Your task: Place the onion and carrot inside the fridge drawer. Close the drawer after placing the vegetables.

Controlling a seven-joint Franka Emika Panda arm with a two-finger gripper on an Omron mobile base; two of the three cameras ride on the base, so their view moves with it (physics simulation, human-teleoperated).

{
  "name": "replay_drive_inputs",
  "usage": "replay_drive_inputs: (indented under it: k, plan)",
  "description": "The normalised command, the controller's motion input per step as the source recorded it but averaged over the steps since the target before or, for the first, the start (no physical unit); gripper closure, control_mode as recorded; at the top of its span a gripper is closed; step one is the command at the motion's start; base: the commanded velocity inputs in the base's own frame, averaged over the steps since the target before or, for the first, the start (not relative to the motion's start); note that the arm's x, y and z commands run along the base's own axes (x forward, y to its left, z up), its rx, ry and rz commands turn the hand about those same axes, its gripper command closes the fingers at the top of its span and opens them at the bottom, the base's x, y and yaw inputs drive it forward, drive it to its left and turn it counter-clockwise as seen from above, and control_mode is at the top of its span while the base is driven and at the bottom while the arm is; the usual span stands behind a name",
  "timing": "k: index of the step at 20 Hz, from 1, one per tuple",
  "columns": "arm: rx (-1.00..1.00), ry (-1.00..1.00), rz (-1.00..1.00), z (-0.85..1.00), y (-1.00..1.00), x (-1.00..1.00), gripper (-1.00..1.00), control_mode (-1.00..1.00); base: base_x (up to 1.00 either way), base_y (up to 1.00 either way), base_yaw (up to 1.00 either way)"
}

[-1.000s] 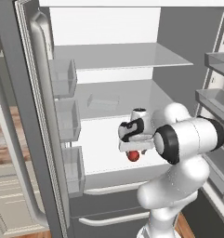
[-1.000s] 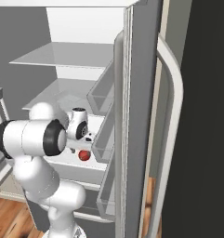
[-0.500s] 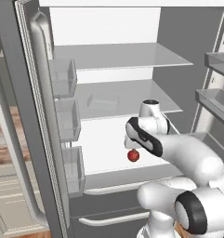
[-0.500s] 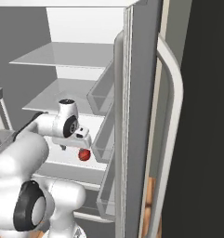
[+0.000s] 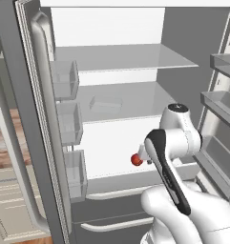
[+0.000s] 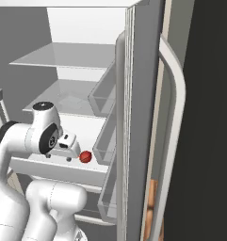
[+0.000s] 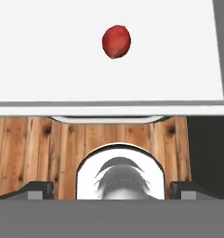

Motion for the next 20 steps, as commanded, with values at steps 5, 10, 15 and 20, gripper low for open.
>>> replay_drive_inputs:
  k: [5,10,15,20]
  plan:
    - [0.00,-0.07,0.00,0.29,0.00,-0.51,-1.00,-1.00,0.00,0.00,0.00]
    - [0.00,0.00,0.00,0.00,0.00,0.00,-1.00,-1.00,0.00,0.00,0.00]
    - [0.00,0.00,0.00,0.00,0.00,-0.02,-1.00,1.00,-0.63,0.02,0.00]
    - [0.00,0.00,0.00,0.00,0.00,0.00,-1.00,1.00,-0.96,0.34,0.05]
